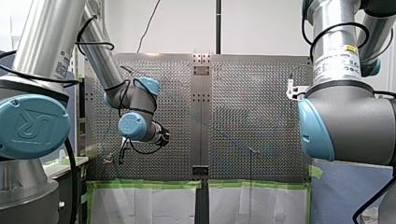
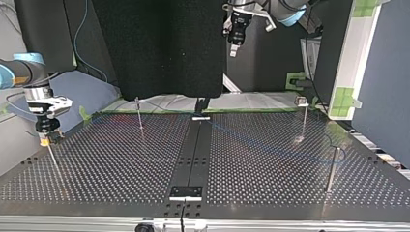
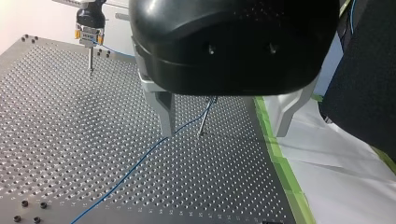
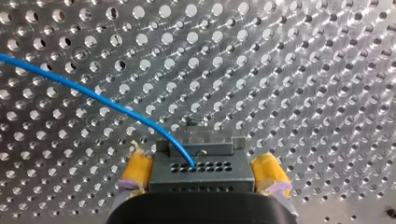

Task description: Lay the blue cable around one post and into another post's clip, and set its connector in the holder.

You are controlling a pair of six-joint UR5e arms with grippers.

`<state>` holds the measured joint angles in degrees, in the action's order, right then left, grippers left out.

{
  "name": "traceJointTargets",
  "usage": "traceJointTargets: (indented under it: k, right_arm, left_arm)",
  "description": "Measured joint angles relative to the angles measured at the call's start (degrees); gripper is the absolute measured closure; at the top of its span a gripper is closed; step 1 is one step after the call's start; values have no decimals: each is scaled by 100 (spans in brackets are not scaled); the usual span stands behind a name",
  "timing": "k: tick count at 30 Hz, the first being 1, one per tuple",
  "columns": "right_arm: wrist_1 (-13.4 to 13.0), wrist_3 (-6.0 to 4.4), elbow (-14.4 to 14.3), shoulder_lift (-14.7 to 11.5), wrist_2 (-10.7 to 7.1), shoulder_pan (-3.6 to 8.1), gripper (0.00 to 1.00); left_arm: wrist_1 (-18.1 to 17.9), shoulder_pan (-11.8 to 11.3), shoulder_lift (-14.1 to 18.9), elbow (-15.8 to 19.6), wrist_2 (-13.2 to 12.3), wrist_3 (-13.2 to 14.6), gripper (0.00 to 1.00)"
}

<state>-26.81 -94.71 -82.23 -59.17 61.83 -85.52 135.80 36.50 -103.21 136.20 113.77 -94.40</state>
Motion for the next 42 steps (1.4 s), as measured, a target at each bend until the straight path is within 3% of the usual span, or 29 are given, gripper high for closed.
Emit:
traceJointTargets:
  k: [13,24,42]
  right_arm:
    - [7,-21,0,-1,52,12,1]
    - [7,-27,0,0,276,16,1]
    - [102,-74,0,-1,868,56,1]
  left_arm:
    - [0,4,0,1,0,0,0]
    - [0,7,0,0,0,0,0]
    - [0,8,0,1,0,0,0]
